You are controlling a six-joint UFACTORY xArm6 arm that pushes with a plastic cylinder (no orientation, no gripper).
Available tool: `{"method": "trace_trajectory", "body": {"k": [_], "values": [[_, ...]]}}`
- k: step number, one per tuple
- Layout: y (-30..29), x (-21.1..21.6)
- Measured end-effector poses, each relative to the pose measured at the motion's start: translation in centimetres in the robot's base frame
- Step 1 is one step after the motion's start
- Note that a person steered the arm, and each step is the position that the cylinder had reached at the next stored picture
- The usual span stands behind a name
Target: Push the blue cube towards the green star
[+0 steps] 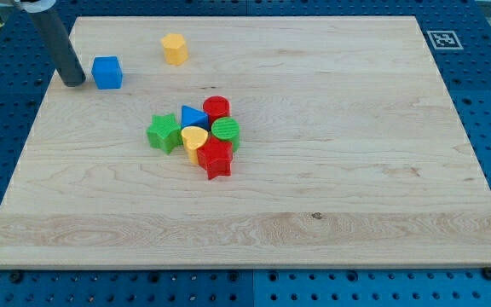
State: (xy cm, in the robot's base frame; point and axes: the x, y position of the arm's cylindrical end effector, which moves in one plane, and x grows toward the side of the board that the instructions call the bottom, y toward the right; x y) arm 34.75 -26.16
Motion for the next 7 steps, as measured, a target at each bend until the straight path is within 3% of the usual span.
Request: {"method": "trace_trajectory", "body": {"k": [6,7], "values": [[6.2,-3.8],[8.7,-2.2]]}}
